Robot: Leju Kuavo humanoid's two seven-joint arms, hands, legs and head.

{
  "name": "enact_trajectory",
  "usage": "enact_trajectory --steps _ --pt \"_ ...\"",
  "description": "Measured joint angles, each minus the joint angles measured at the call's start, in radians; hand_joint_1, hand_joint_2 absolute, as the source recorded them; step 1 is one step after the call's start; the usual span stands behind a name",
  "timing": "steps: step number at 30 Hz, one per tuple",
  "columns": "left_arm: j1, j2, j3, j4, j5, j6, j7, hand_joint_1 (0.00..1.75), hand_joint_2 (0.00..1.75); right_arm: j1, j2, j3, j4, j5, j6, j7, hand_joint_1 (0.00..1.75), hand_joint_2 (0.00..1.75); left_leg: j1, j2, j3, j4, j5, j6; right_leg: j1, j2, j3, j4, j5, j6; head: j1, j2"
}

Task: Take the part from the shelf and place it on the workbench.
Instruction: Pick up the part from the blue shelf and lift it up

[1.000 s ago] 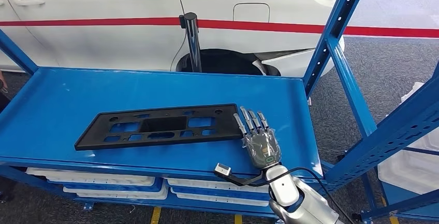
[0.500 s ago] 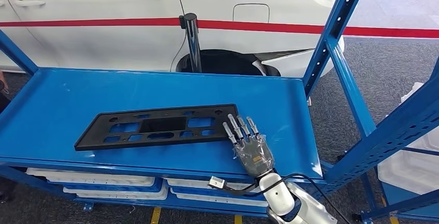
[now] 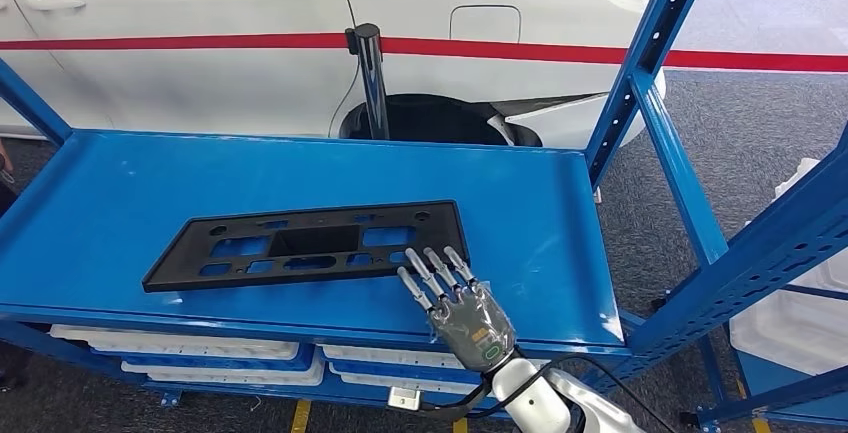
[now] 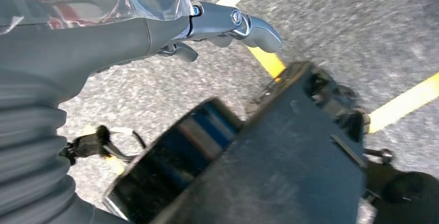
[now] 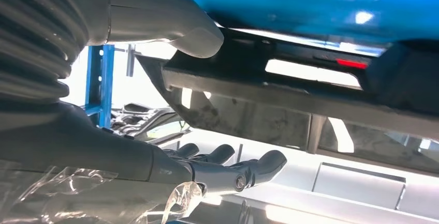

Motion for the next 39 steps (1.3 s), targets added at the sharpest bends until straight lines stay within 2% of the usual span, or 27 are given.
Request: enact_trajectory --steps 8,12,22,35,39 --pt "0.014 0.001 0.000 0.000 0.034 0.009 -0.056 0.00 0.00 0.000 0.003 0.016 -0.023 0.000 -0.002 -0.033 0.00 1.75 0.000 0.000 -0.001 0.000 0.000 0.000 0.000 0.000 -0.001 0.000 0.000 0.000 0.000 0.000" --pt "0.013 -0.014 0.001 0.000 0.048 0.038 -0.081 0.00 0.00 -0.001 0.014 0.026 -0.024 0.000 -0.006 -0.039 0.00 1.75 0.000 0.000 -0.001 0.000 0.000 0.000 0.000 0.000 -0.001 0.000 0.000 0.000 0.000 0.000" --pt "-0.046 -0.081 0.001 -0.012 0.039 0.046 -0.001 0.00 0.00 -0.008 0.053 0.059 -0.020 -0.001 -0.026 -0.051 0.00 1.75 0.000 0.000 -0.002 0.000 0.000 0.000 0.000 0.000 -0.001 0.000 0.000 0.000 0.000 0.000" --pt "-0.057 -0.100 0.001 -0.012 0.016 0.040 0.004 0.00 0.00 -0.009 0.073 0.072 0.003 -0.003 -0.038 -0.075 0.00 1.75 0.000 0.000 -0.002 0.000 0.000 0.000 0.000 0.000 -0.002 0.000 0.000 0.000 0.000 0.000" --pt "-0.058 -0.101 0.001 -0.012 0.016 0.051 0.042 0.00 0.00 -0.006 0.077 0.072 0.016 -0.030 -0.008 -0.097 0.00 1.75 0.000 0.000 -0.002 0.000 0.000 0.000 0.000 0.000 -0.002 0.000 0.000 0.000 0.000 0.000"
